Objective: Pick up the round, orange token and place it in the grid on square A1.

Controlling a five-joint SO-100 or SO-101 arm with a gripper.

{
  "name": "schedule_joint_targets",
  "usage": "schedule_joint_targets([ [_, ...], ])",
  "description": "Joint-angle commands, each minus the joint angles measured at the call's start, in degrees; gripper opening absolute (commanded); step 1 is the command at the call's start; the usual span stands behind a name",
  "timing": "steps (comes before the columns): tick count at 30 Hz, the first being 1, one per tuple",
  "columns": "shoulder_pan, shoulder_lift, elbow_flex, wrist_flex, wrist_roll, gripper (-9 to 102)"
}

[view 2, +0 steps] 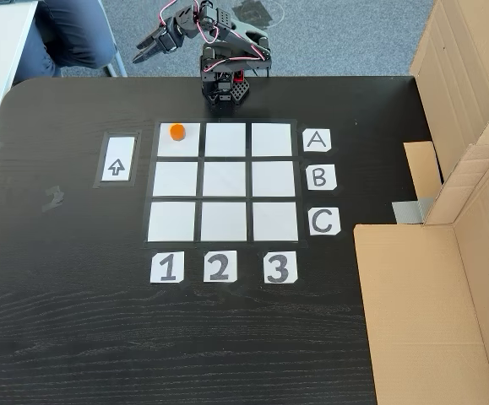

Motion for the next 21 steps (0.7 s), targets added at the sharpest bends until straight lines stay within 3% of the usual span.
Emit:
schedule_joint_targets([
  [1, 0.97, 2.29, 3.52, 0.00, -0.53, 29],
  [21, 4.04, 8.88, 23.29, -0.26, -5.71, 3],
])
